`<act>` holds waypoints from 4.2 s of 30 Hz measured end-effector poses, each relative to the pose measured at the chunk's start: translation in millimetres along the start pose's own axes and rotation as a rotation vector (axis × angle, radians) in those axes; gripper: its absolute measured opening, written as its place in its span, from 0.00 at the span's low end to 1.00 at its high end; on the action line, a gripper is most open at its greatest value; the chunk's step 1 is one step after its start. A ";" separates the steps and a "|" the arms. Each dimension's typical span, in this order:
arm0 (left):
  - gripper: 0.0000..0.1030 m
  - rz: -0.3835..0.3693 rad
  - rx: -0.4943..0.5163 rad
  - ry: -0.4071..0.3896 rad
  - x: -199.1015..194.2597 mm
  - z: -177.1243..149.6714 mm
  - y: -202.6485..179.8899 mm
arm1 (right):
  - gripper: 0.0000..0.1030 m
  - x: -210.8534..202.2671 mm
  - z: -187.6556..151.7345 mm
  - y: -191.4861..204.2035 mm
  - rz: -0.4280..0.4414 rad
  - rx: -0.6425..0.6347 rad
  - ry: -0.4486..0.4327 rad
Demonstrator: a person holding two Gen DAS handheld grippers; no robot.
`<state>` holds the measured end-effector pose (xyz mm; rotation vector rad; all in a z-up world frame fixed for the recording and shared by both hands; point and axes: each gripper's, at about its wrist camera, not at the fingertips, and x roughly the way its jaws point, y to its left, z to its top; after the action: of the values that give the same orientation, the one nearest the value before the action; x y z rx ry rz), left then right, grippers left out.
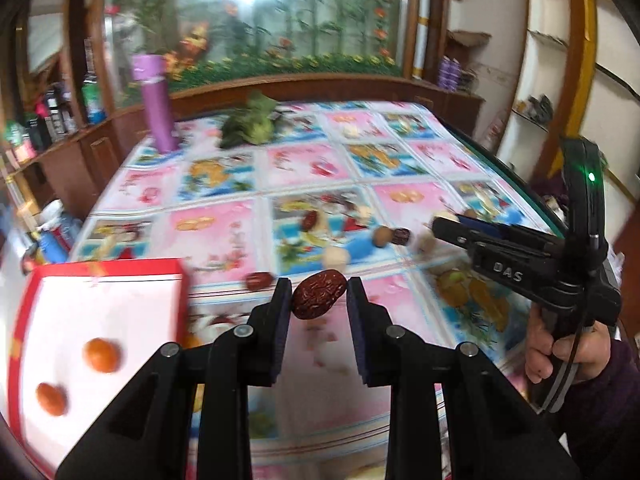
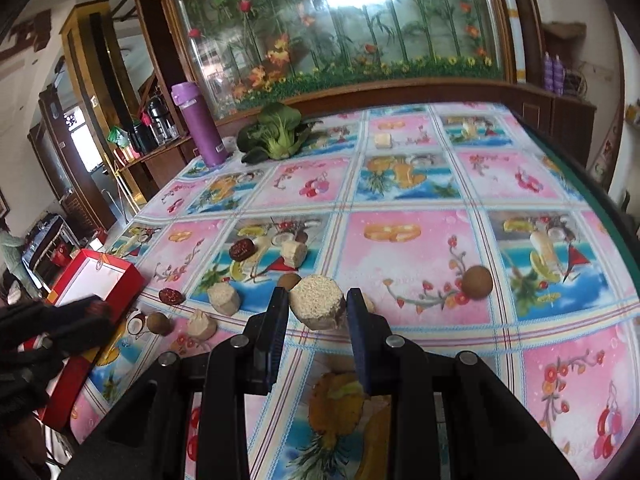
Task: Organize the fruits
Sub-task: 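Place the red date in the tray with the left tool while the right tool places the cake, then grasp a beige cake with the left tool while the right tool grasps a brown nut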
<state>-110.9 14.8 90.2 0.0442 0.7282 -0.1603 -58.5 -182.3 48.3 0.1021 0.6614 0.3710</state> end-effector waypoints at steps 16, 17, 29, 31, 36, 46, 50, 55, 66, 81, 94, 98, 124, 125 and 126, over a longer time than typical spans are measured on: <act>0.29 0.371 -0.192 -0.077 -60.3 -42.9 124.2 | 0.28 14.9 -4.1 143.5 0.247 -0.118 0.057; 0.29 0.385 -0.200 -0.075 -60.6 -45.6 130.0 | 0.28 16.8 -5.0 156.2 0.273 -0.128 0.068; 0.29 0.468 -0.246 -0.035 -56.7 -71.8 171.3 | 0.28 34.1 -24.3 253.9 0.392 -0.265 0.152; 0.29 0.473 -0.250 -0.030 -56.5 -75.4 175.9 | 0.28 39.8 -26.3 262.0 0.391 -0.279 0.166; 0.29 0.482 -0.256 -0.012 -53.3 -81.4 183.6 | 0.28 50.3 -31.7 274.7 0.375 -0.303 0.201; 0.29 0.524 -0.251 0.024 -43.4 -90.8 191.6 | 0.28 68.2 -46.9 283.5 0.332 -0.331 0.272; 0.29 0.545 -0.237 0.021 -42.7 -91.9 191.3 | 0.28 76.3 -51.7 282.9 0.316 -0.329 0.300; 0.30 0.565 -0.224 0.025 -41.2 -91.8 190.4 | 0.28 74.9 -54.4 285.9 0.299 -0.351 0.299; 0.42 0.593 -0.202 -0.004 -55.2 -83.3 178.8 | 0.29 64.3 -46.8 271.3 0.331 -0.290 0.284; 0.57 0.619 -0.106 -0.110 -83.7 -52.0 130.4 | 0.29 36.3 -14.2 220.1 0.361 -0.156 0.181; 0.57 0.567 -0.047 -0.080 -66.0 -40.1 96.7 | 0.29 21.6 -0.8 152.7 0.313 -0.064 0.115; 0.57 0.429 -0.051 -0.036 -51.4 -40.8 80.9 | 0.29 14.5 -0.6 103.3 0.239 -0.023 0.099; 0.57 0.070 0.061 0.178 46.3 -6.0 -8.1 | 0.30 5.3 12.5 -93.5 -0.178 0.106 0.138; 0.57 0.071 0.058 0.184 50.3 -3.9 -7.0 | 0.30 8.2 14.3 -95.2 -0.179 0.105 0.140; 0.57 0.065 0.054 0.193 54.1 -2.4 -6.3 | 0.30 13.2 17.7 -96.8 -0.179 0.105 0.147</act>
<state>-73.7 1.7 52.4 0.1363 0.9135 -0.1148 -8.6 -267.0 34.3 0.1159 0.8291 0.1724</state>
